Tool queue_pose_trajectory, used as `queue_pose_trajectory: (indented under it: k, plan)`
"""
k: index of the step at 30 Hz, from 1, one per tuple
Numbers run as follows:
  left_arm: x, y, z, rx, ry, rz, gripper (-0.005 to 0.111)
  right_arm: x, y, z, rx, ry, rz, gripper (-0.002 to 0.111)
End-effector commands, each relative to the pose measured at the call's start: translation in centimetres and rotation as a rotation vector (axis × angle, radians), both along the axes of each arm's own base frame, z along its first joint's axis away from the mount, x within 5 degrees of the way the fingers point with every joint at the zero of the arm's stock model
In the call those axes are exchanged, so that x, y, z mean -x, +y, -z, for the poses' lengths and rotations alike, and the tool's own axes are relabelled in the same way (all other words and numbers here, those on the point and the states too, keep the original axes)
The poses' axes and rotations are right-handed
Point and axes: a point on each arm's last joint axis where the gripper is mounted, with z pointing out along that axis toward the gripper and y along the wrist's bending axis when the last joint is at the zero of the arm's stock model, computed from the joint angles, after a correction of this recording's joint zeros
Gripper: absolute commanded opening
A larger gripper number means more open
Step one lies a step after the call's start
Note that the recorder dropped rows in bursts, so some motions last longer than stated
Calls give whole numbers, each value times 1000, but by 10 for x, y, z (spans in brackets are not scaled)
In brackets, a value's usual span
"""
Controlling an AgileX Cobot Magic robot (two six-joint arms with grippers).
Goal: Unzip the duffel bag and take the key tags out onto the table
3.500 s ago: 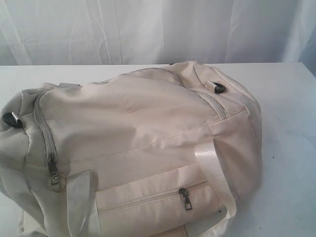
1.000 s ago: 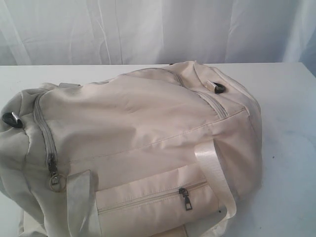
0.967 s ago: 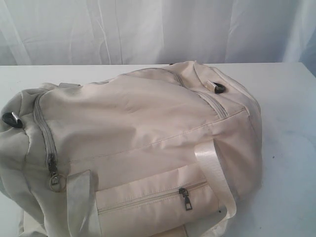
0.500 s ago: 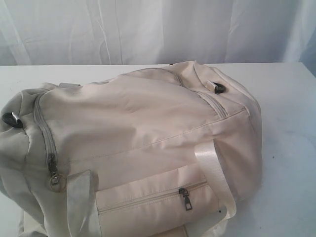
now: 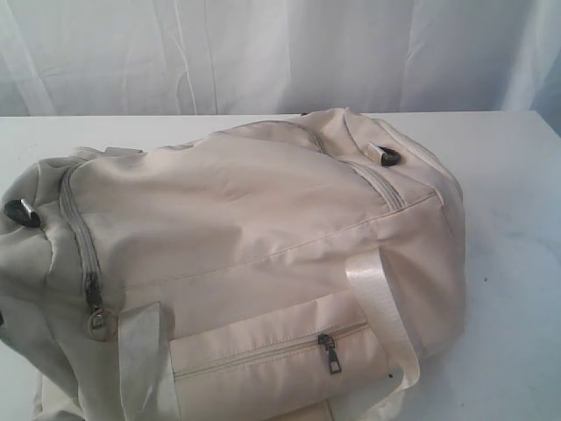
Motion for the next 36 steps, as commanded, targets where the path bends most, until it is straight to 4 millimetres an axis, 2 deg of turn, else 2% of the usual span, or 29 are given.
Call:
queue_pose_trajectory:
  k: [1, 4, 6, 8, 10, 19, 28, 36]
  plan:
    - [-8, -11, -5, 83, -9, 82, 66, -38, 11, -11, 196, 311, -27, 0]
    - [-12, -18, -13, 61, -77, 191, 66, -73, 34, -13, 222, 578, -153, 0]
    - [-15, -21, -19, 10, -119, 250, 66, -88, 56, -12, 212, 729, -282, 0]
    - [-20, -21, -21, -38, -135, 256, 66, -95, 72, -13, 244, 772, -391, 0]
    - [-24, -19, -21, -68, -145, 239, 66, -98, 80, -14, 149, 799, -432, 0]
    - [-24, -18, -21, -128, -174, 252, 66, -97, 82, -13, 125, 830, -451, 0]
    - [-29, -11, -23, -146, -199, 166, 66, -96, 82, -12, 129, 842, -457, 0]
    - [-23, -18, -21, -104, -165, 252, 66, -96, 82, -12, 175, 815, -457, 1]
